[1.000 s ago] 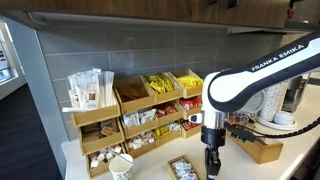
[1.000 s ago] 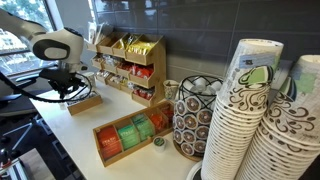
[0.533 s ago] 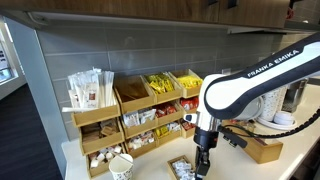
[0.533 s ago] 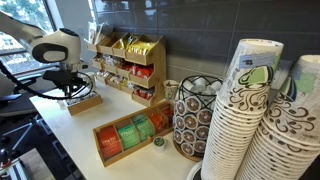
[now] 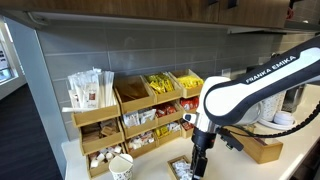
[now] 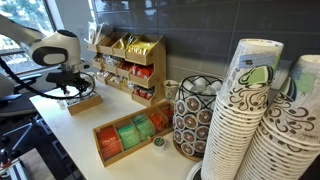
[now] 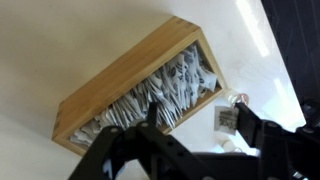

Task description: Pick up the white sachet and put it in the wooden box of white sachets to the left

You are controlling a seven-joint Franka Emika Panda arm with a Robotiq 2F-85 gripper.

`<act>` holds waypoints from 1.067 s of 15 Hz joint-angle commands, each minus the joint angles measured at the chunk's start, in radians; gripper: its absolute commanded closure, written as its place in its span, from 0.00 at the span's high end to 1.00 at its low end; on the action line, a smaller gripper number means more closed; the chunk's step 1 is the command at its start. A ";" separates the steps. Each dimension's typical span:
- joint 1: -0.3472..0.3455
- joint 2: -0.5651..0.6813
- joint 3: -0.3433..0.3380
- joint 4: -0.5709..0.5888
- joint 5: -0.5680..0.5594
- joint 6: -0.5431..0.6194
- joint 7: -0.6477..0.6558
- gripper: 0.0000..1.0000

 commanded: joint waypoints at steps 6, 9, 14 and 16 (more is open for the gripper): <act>-0.006 0.036 0.015 -0.048 -0.076 0.142 0.042 1.00; -0.009 0.057 0.023 -0.066 -0.116 0.219 0.088 1.00; -0.007 0.088 0.037 -0.088 -0.206 0.368 0.202 1.00; -0.011 0.095 0.043 -0.098 -0.261 0.420 0.255 1.00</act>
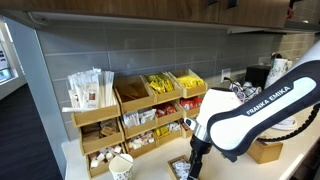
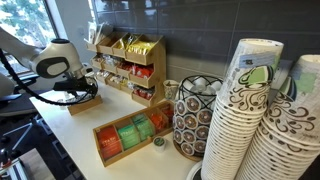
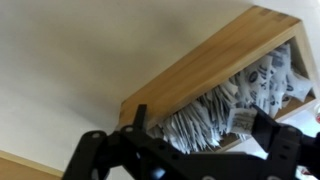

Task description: Pick up the white sachet and put it in the wooden box of white sachets to the left

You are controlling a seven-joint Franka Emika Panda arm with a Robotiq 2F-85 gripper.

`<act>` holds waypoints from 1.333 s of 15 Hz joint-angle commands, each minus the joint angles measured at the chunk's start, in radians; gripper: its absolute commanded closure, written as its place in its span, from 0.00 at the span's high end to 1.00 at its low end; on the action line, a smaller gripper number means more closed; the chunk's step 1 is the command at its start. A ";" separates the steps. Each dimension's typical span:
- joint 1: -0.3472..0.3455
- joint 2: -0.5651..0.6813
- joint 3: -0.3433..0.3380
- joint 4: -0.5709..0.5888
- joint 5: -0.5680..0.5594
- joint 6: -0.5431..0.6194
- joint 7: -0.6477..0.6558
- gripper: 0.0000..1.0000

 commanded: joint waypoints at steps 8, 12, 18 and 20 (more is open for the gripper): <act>-0.005 -0.015 -0.014 -0.006 -0.125 0.027 0.148 1.00; -0.007 -0.048 -0.052 0.025 -0.096 -0.055 0.128 1.00; 0.006 -0.066 -0.076 0.050 -0.022 -0.217 0.100 1.00; 0.004 -0.069 -0.071 0.054 -0.002 -0.263 0.088 1.00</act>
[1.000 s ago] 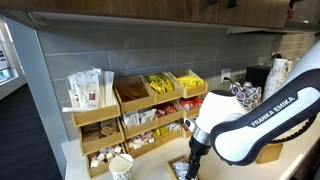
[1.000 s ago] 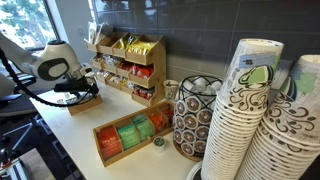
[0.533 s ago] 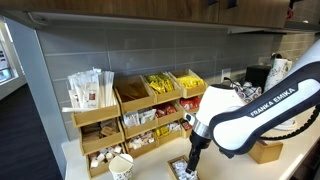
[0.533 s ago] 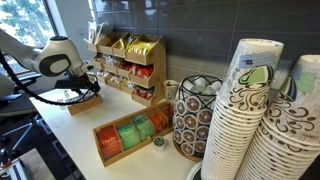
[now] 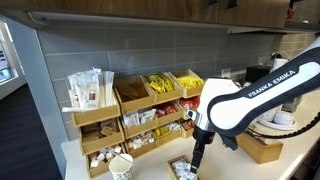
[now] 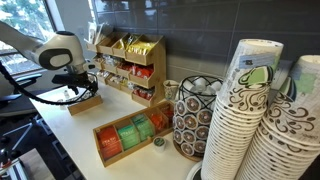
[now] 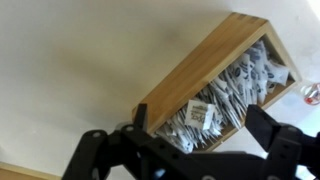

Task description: Pick up the white sachet and put it in the wooden box of white sachets to the left

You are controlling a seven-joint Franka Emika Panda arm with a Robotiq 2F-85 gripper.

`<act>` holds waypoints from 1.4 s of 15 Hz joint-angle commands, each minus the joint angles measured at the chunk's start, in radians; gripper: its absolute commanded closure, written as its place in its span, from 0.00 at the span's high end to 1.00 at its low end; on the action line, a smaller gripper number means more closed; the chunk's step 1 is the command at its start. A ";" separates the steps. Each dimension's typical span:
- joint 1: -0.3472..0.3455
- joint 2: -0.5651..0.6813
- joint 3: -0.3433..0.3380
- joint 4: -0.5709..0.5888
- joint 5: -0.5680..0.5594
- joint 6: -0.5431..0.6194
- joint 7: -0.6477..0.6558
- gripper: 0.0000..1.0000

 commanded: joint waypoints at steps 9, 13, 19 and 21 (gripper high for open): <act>-0.037 -0.111 -0.061 0.083 0.055 -0.170 -0.036 1.00; -0.060 -0.169 -0.131 0.161 0.069 -0.325 -0.071 1.00; -0.105 -0.215 -0.184 0.241 0.056 -0.535 -0.098 1.00; -0.113 -0.207 -0.166 0.241 0.050 -0.513 -0.077 1.00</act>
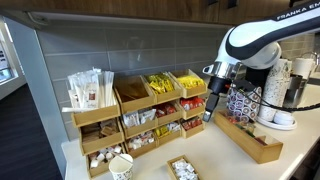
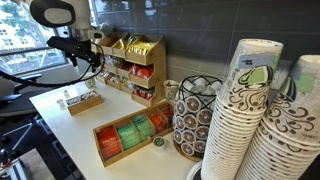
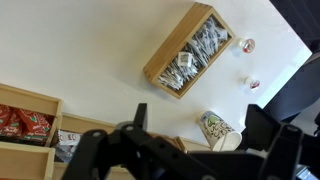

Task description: Pick up the white sachet and put it in the wooden box of white sachets to the left

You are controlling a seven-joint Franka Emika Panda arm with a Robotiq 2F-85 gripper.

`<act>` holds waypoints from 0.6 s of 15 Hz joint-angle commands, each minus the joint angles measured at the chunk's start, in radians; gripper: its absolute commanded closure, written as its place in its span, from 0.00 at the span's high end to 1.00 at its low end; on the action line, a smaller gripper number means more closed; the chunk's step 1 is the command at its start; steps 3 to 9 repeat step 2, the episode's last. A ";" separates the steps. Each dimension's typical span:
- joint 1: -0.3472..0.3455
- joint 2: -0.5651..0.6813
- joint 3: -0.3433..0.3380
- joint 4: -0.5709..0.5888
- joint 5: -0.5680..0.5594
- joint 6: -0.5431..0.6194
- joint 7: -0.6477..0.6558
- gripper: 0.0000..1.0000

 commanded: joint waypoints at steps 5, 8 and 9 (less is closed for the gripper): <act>-0.019 -0.002 0.012 0.006 0.004 -0.009 -0.004 1.00; -0.019 -0.002 0.012 0.006 0.004 -0.009 -0.004 1.00; -0.019 -0.002 0.012 0.006 0.004 -0.009 -0.004 1.00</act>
